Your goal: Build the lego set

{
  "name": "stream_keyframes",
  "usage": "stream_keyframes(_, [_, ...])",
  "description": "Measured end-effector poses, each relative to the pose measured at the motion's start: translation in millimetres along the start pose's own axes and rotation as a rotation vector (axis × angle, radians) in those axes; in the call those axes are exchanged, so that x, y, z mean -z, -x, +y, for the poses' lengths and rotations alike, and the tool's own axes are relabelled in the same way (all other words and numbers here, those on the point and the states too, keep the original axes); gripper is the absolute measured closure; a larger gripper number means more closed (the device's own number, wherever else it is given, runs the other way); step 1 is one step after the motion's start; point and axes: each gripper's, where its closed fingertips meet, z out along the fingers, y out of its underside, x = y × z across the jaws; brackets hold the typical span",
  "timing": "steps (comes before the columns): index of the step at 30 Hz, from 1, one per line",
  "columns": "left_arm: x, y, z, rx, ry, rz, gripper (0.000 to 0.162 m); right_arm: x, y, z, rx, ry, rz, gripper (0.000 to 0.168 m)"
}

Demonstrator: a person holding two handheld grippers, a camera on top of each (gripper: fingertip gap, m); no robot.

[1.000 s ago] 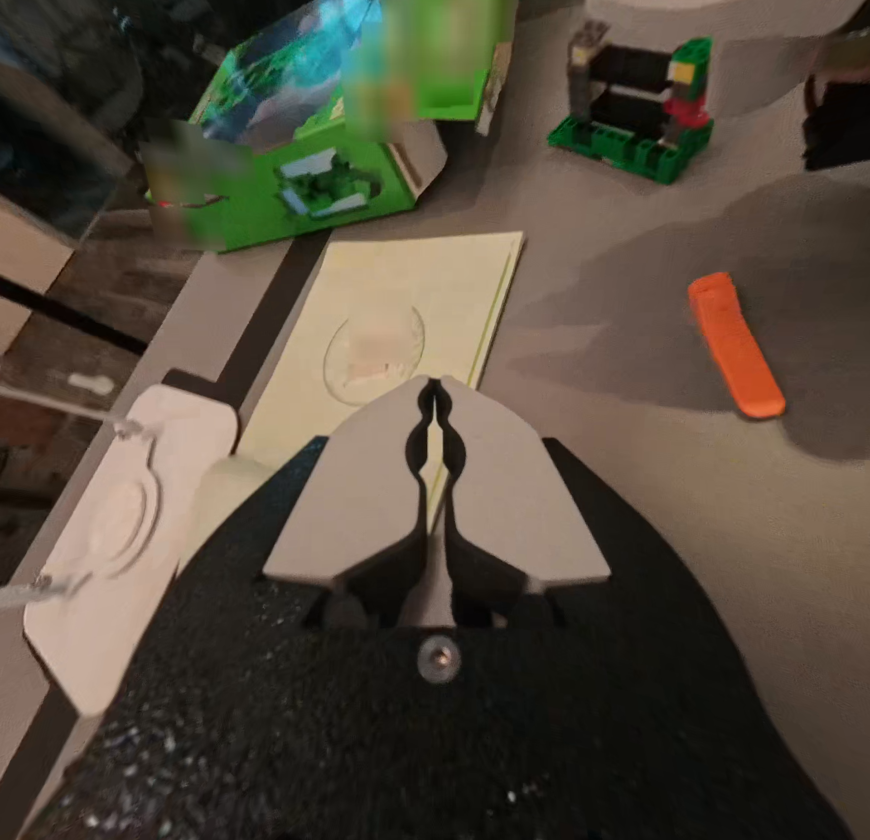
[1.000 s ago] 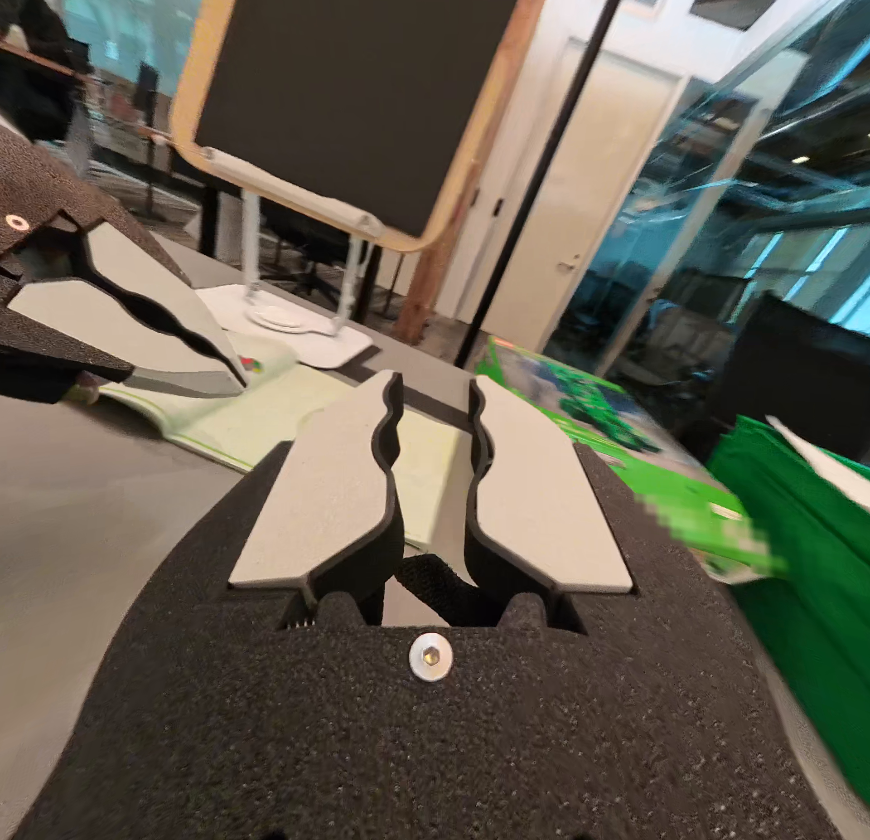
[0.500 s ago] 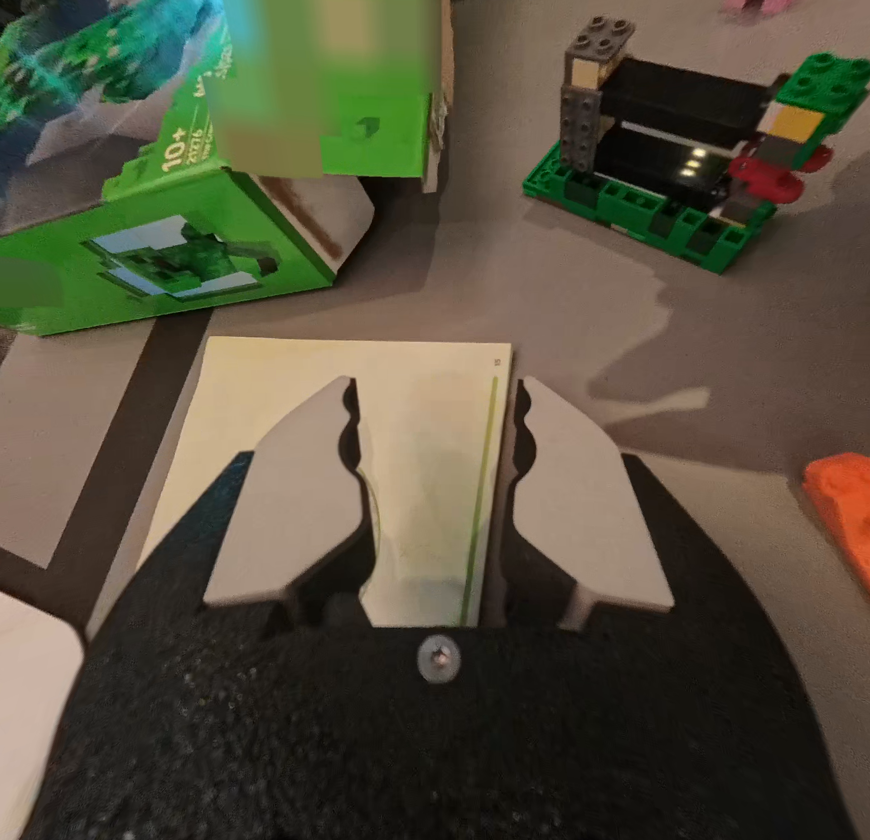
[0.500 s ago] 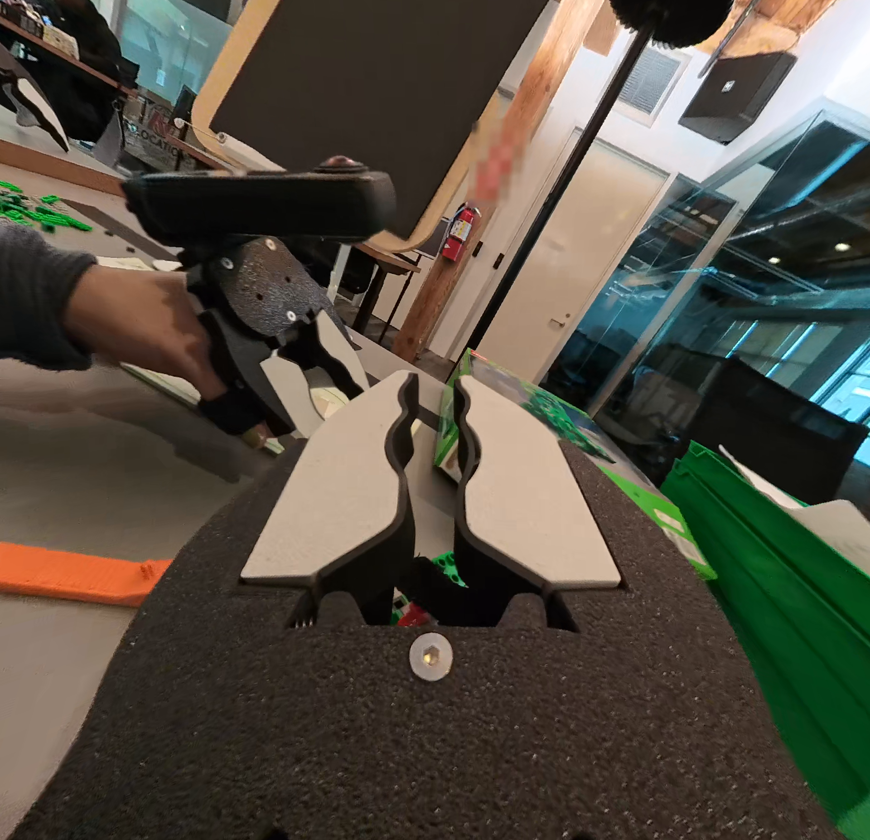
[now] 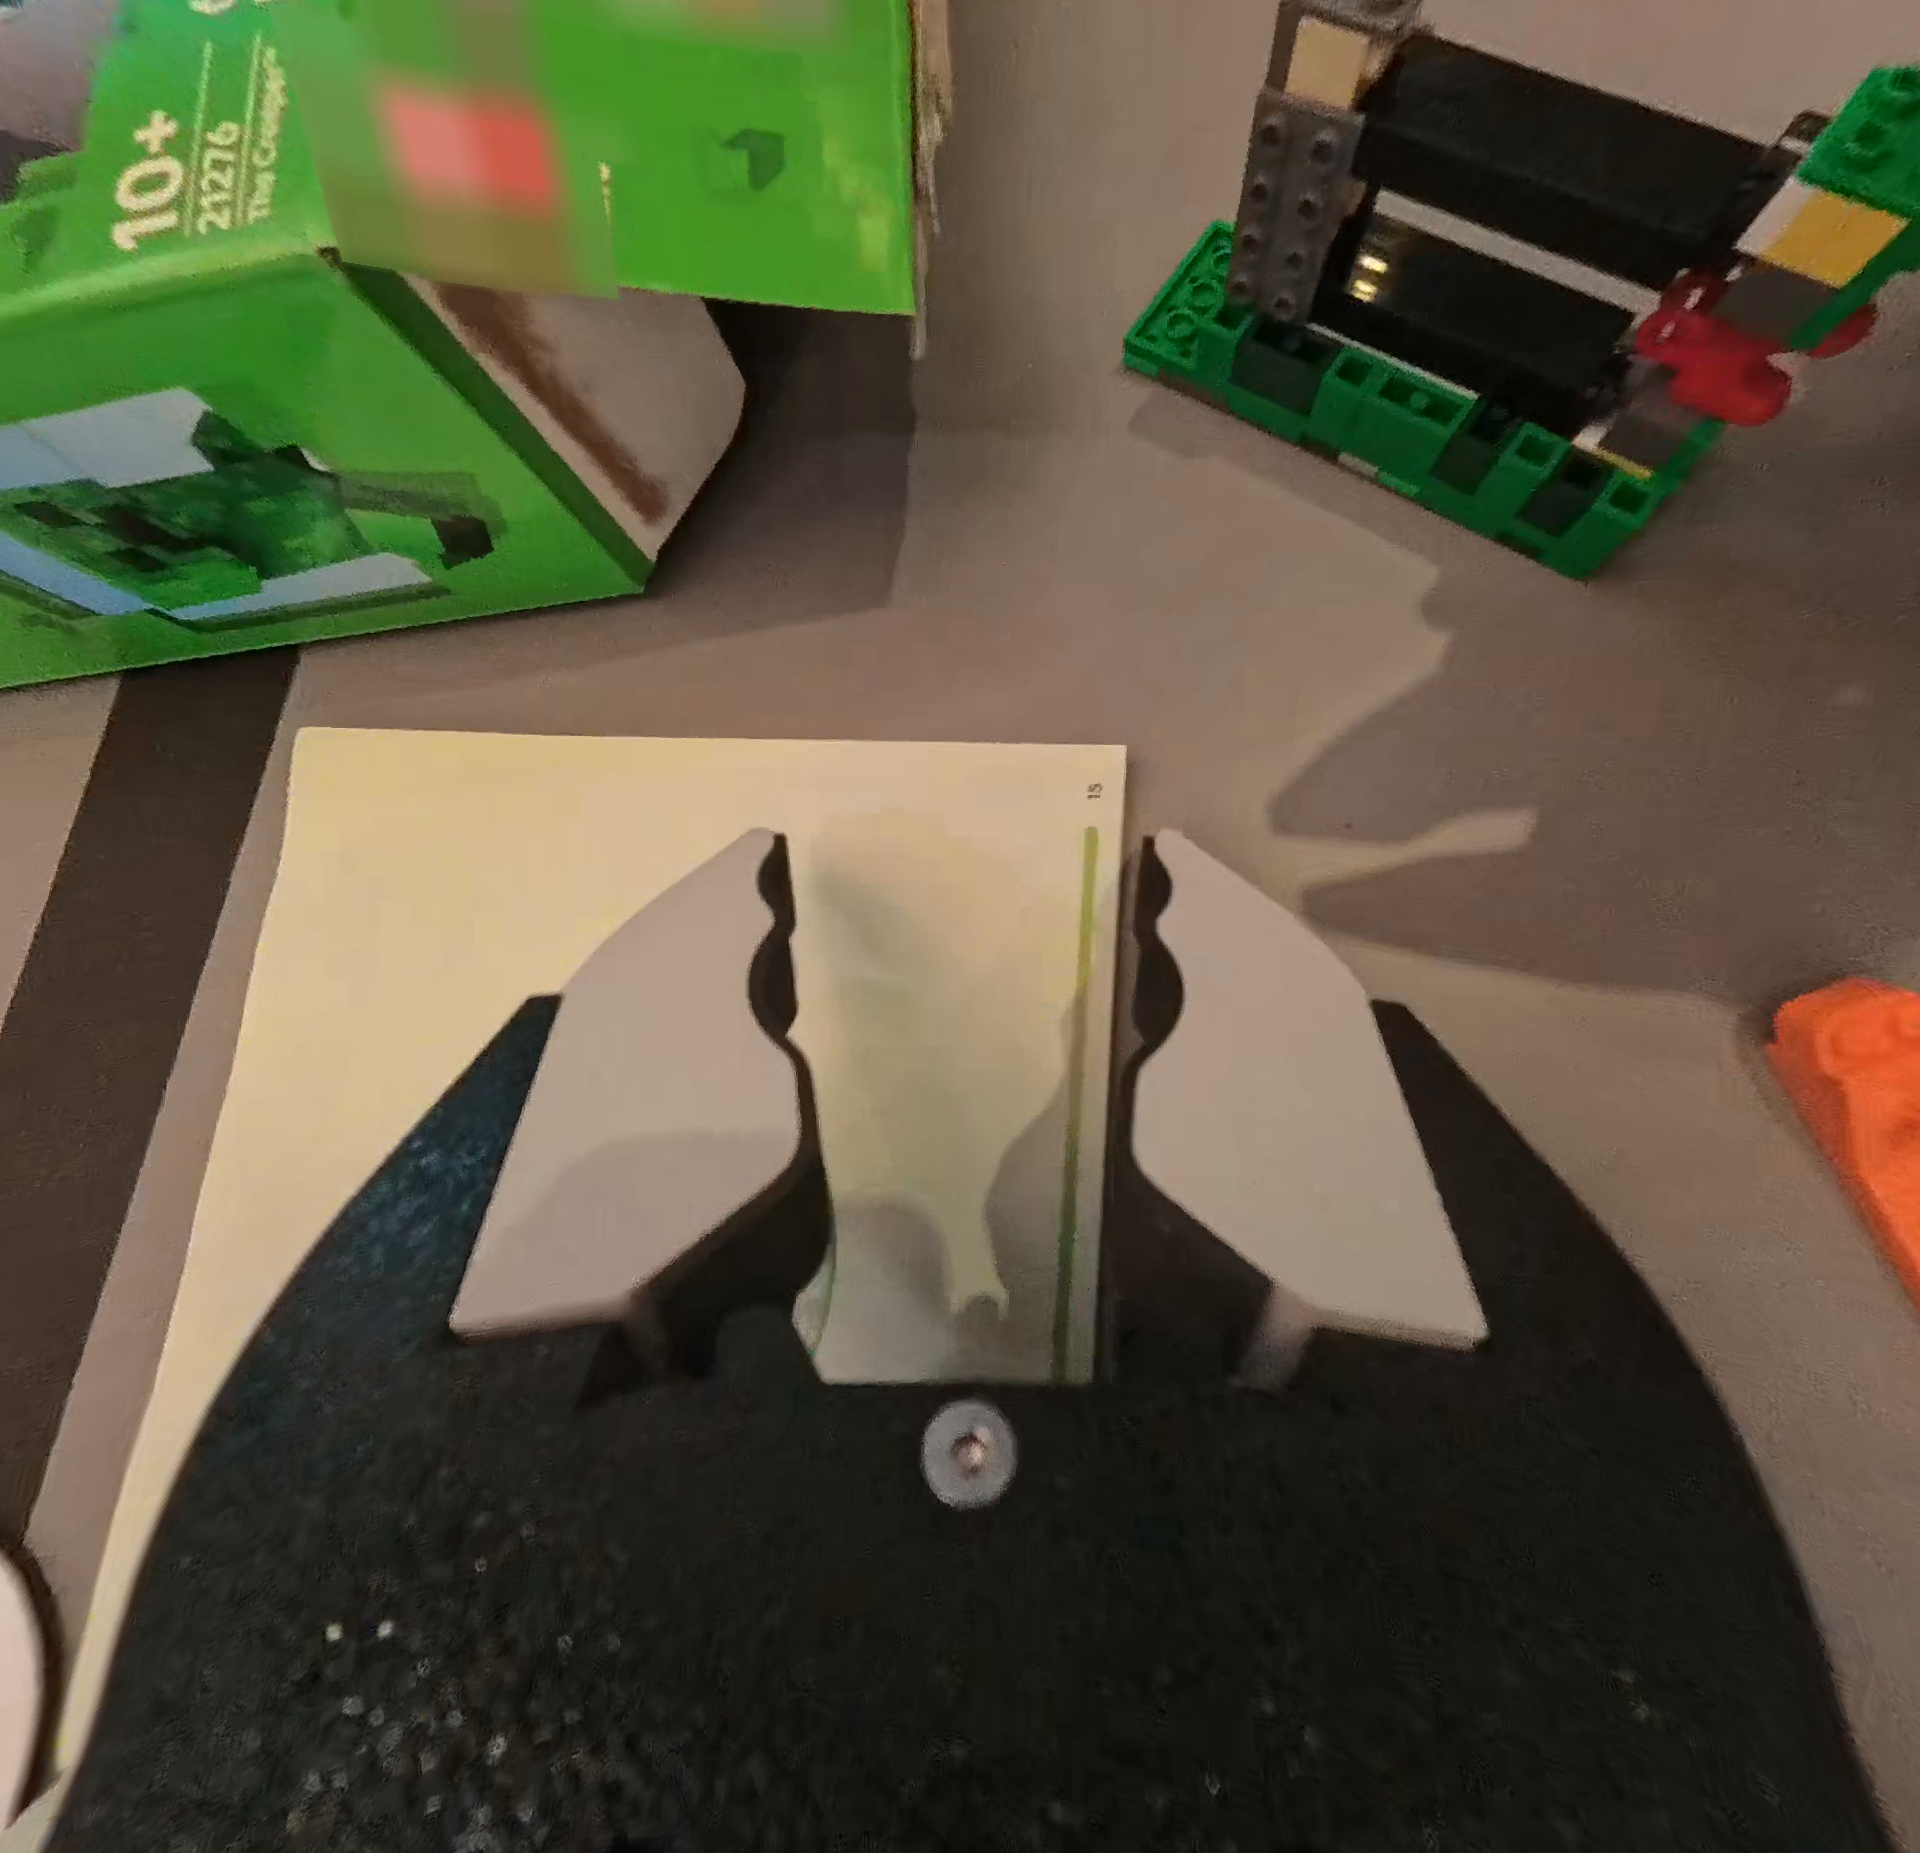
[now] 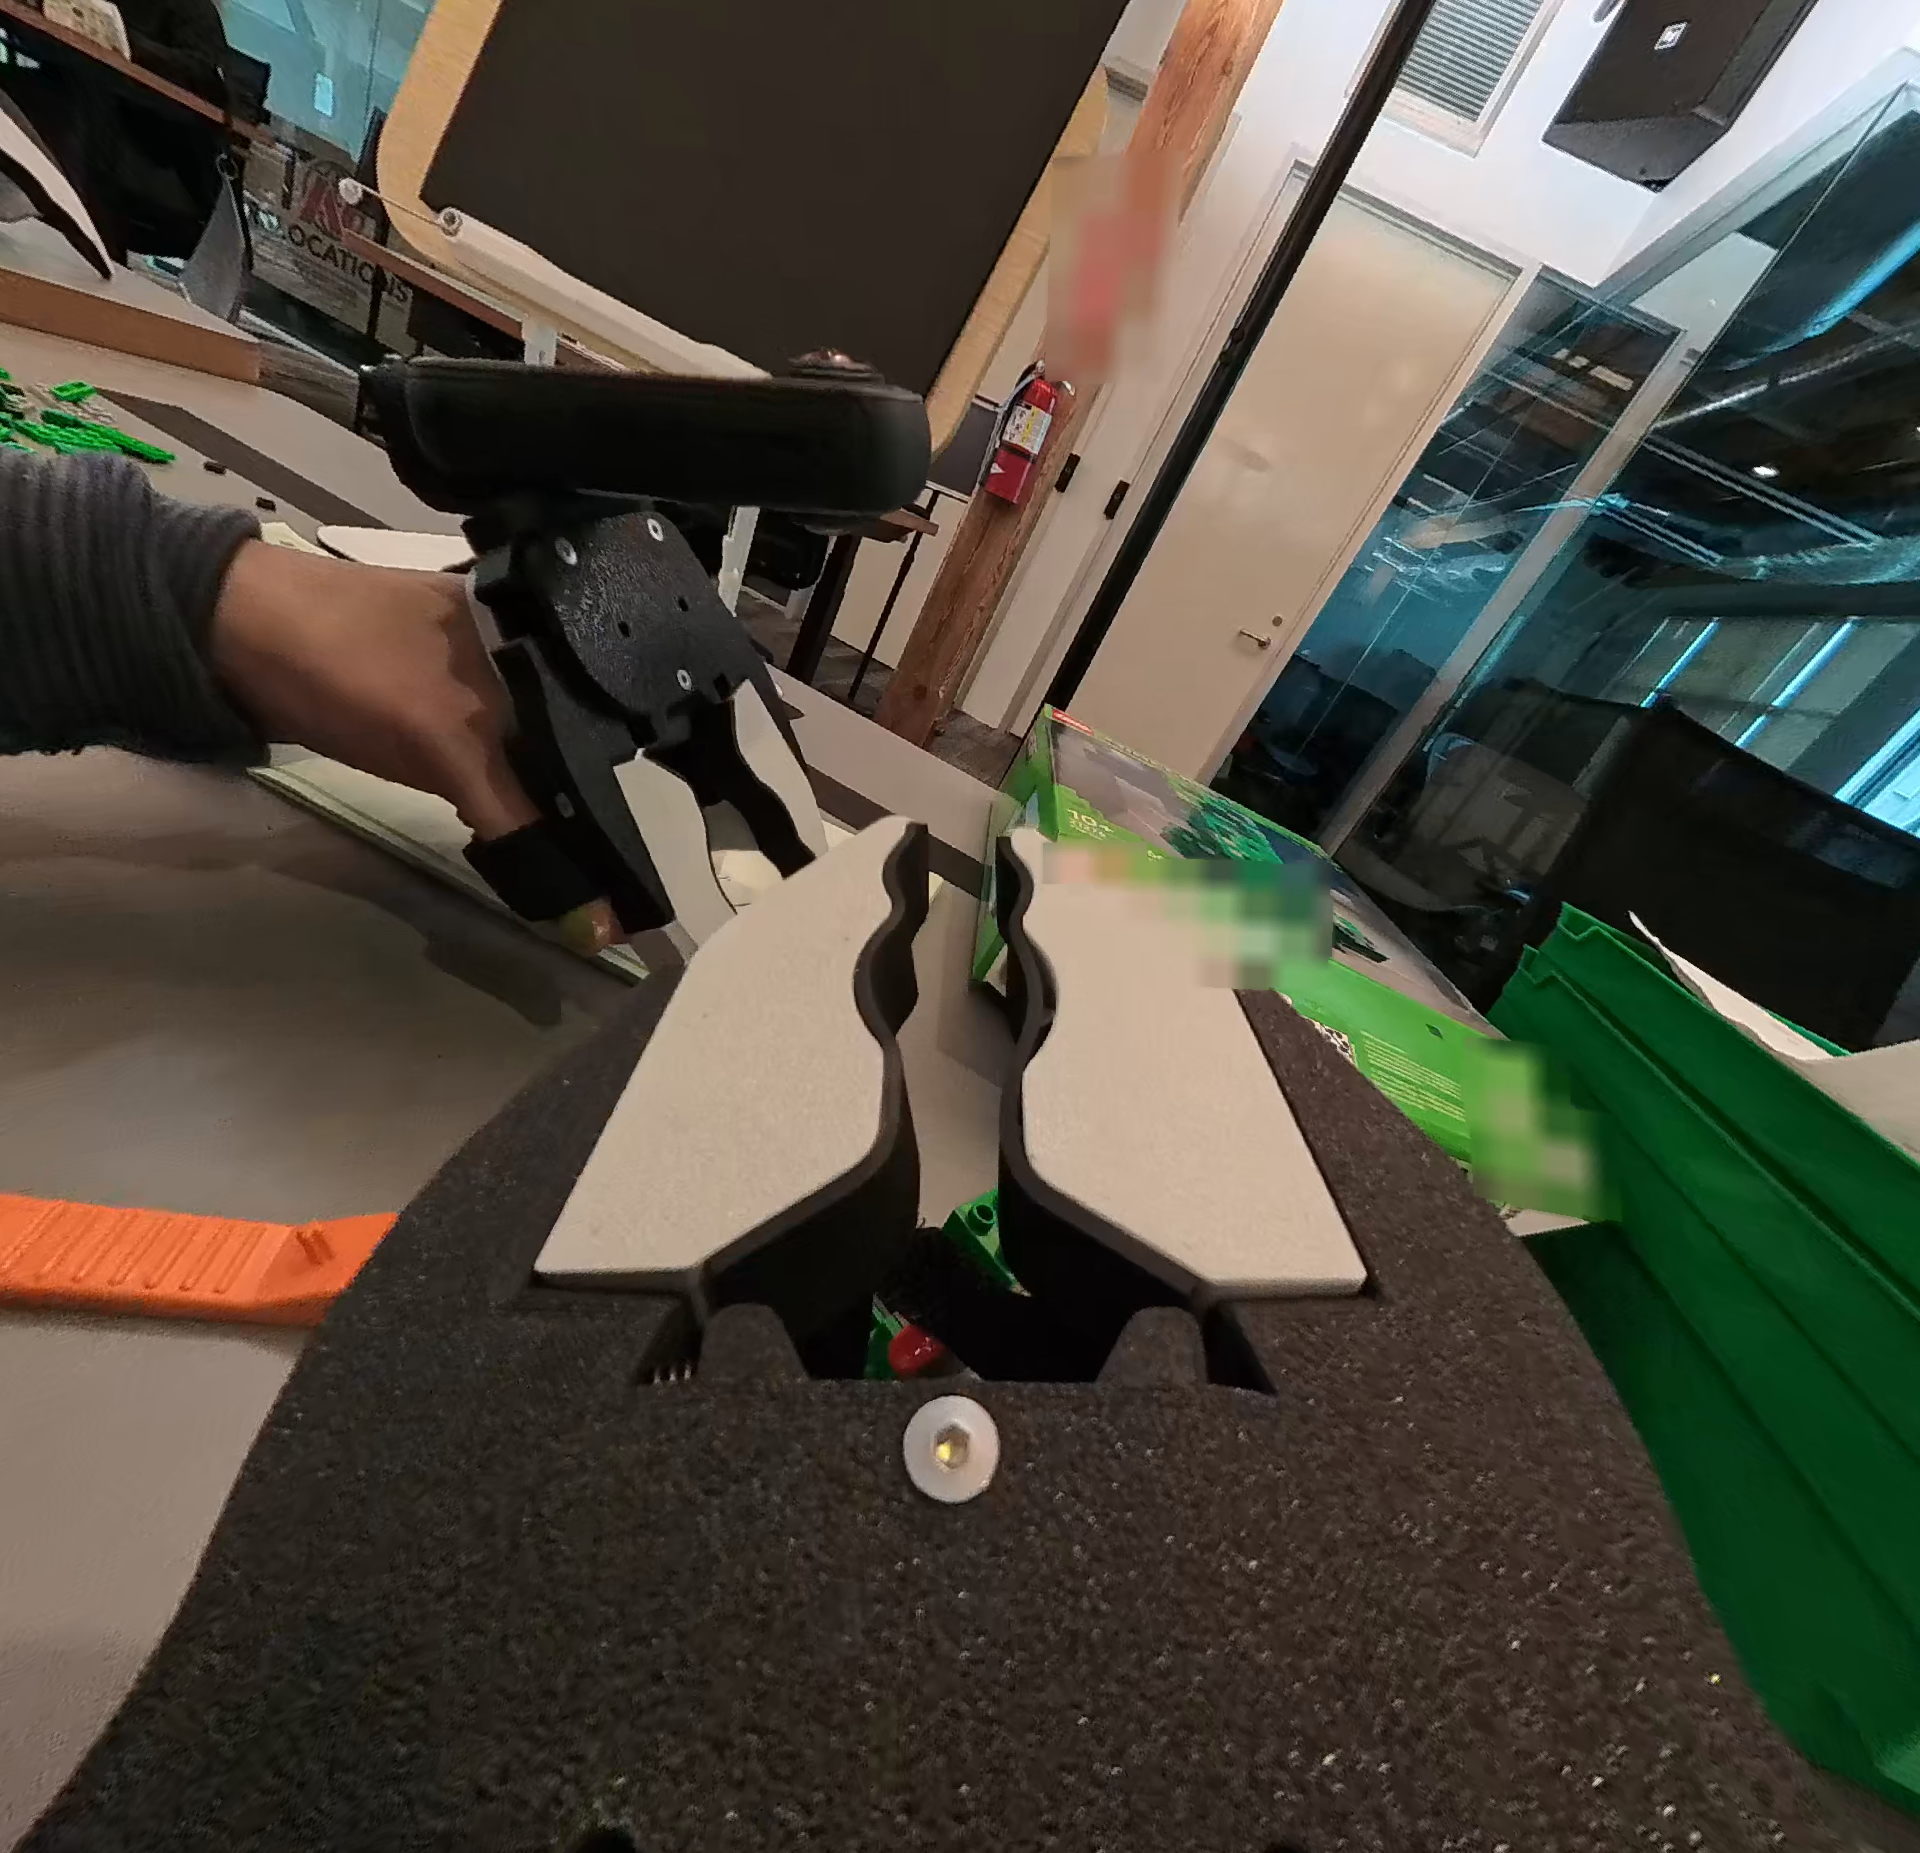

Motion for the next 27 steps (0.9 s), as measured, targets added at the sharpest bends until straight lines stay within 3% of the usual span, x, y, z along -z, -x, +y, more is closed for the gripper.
stream_keyframes(27, [4.1,8.9,-4.3,0.058,-0.041,-0.012,0.103,-3.1,0.6,7.9,0.001,0.045,-0.001,0.157])
